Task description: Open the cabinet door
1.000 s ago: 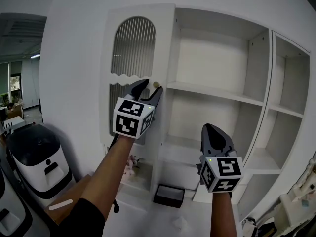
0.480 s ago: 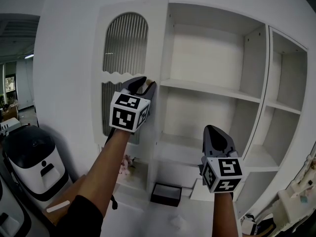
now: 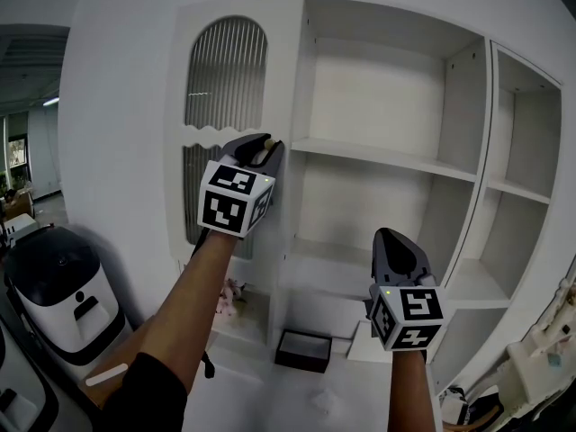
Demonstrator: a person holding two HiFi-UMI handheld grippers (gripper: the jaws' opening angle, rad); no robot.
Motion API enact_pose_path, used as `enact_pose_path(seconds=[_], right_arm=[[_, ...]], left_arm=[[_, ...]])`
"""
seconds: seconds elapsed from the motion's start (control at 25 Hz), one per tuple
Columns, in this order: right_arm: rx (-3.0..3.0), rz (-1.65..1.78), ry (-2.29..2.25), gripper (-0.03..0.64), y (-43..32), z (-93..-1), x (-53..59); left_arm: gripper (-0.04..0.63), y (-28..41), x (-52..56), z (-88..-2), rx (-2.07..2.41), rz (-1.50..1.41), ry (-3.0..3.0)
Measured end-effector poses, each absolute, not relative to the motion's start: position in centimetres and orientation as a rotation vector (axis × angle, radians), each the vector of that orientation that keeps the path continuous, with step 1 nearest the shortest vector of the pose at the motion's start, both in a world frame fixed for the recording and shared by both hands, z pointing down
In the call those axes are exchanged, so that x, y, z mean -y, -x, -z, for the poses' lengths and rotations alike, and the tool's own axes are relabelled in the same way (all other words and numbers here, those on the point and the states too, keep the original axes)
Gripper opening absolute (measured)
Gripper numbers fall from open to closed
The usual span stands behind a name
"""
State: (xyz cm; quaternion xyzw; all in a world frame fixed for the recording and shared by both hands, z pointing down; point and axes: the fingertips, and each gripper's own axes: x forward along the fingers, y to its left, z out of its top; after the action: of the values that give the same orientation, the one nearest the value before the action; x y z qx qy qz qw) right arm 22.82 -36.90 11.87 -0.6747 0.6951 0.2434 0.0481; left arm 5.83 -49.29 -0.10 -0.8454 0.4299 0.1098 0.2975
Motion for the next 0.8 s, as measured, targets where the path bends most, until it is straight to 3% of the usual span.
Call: enact_pose_path(seconds=[0.8], right_arm=[[-2.196, -0.724, 1.967, 0.021, -18.7, -12.1, 37.1]], left_arm=[[0.089, -2.6, 44.5, 0.3, -0.976, -0.346, 2.306]])
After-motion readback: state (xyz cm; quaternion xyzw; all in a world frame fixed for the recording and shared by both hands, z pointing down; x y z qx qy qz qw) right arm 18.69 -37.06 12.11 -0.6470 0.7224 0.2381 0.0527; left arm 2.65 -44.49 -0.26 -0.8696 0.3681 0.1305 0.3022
